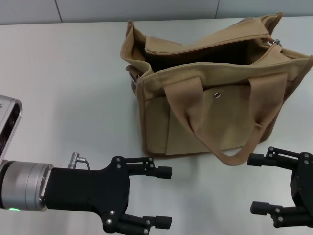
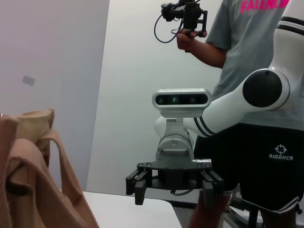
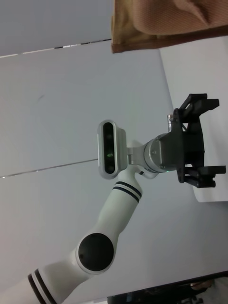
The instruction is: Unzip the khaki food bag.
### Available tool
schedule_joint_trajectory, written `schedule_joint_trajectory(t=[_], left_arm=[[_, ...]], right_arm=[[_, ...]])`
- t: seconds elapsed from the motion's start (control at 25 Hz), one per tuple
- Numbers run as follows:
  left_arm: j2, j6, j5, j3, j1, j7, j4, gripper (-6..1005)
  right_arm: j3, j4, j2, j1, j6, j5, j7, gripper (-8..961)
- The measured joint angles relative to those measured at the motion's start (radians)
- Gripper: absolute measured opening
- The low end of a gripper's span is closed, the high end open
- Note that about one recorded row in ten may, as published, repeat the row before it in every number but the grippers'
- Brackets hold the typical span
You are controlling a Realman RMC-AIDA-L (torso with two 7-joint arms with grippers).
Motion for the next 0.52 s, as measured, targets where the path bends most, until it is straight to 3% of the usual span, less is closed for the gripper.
schedule_joint_trajectory(t=[0.52], left_arm=[[0.001, 0.006, -0.002, -0.009, 0.007, 0.001, 0.000, 815]], right_arm=[[0.003, 0.000, 0.003, 0.001, 0.030, 0.002, -0.001, 840]])
